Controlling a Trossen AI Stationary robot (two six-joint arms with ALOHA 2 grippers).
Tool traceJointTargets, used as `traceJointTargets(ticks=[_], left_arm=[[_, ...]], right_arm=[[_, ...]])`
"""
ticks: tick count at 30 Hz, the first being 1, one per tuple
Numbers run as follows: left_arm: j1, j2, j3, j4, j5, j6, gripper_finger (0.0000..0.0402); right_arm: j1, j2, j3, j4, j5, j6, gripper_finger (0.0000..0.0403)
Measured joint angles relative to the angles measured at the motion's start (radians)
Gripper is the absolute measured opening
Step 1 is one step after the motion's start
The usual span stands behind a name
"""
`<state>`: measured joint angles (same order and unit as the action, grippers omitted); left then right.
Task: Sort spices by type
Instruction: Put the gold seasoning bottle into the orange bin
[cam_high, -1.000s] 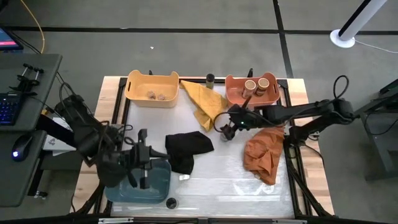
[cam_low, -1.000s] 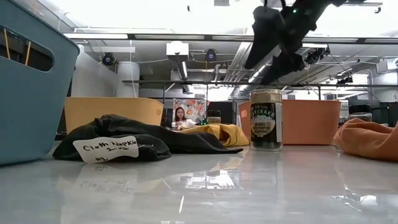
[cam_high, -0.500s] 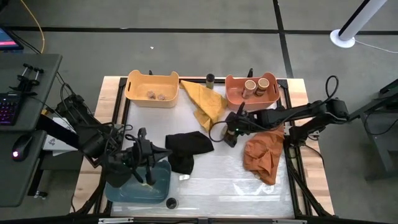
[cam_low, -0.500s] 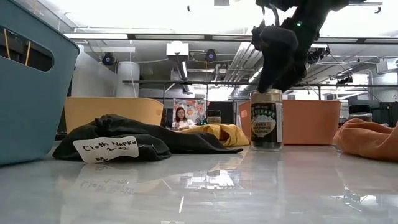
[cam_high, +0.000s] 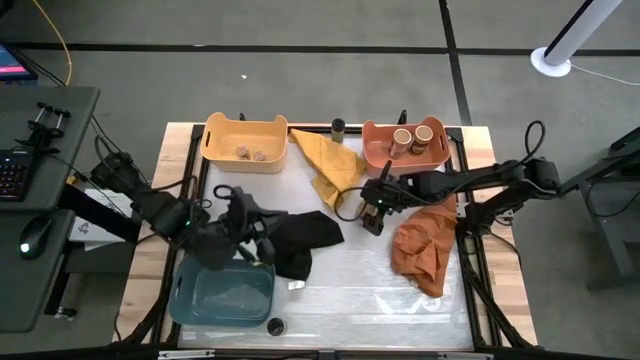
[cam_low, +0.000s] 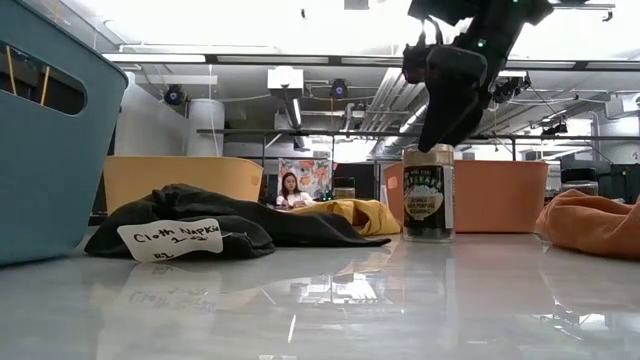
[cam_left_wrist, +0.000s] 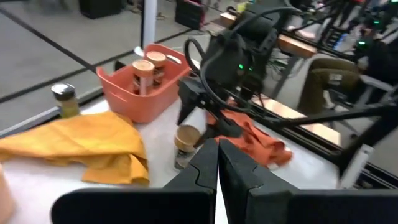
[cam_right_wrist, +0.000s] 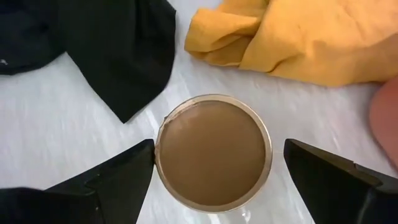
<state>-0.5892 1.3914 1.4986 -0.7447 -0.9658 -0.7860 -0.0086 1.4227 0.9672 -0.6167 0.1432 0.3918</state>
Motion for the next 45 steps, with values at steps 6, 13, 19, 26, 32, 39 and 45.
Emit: traceJointTargets(ticks=[6,13,19,26,32,39,45], left_arm=[[0.099,0.0,0.0,0.003,0.021,0.079,0.0],[0.195,0.0,0.0,0.002,0.065,0.241,0.0],[0.297,-0.009,0.0,-0.021,0.104,0.448,0.0],[0.469,-0.076,0.0,-0.079,0.173,0.664,0.0],[0.689,-0.157,-0.037,0.098,0.447,0.835,0.0],[0.86,-0.242,-0.352,0.578,0.851,0.694,0.0],[0.823,-0.245,-0.553,0.689,0.873,0.48,0.0]], right_arm=[[-0.017,0.084,-0.001,0.02,-0.059,0.0,0.0341],[-0.015,0.129,-0.002,0.105,-0.084,0.058,0.0328],[-0.015,0.128,0.0,0.086,-0.065,0.133,0.0286],[-0.019,0.11,0.08,-0.06,-0.049,0.195,0.0275],[-0.09,0.089,0.381,-0.337,0.194,0.093,0.0275],[-0.33,0.086,0.587,-0.534,0.351,-0.074,0.0275],[-0.57,0.04,0.489,-0.576,0.254,-0.158,0.0275]])
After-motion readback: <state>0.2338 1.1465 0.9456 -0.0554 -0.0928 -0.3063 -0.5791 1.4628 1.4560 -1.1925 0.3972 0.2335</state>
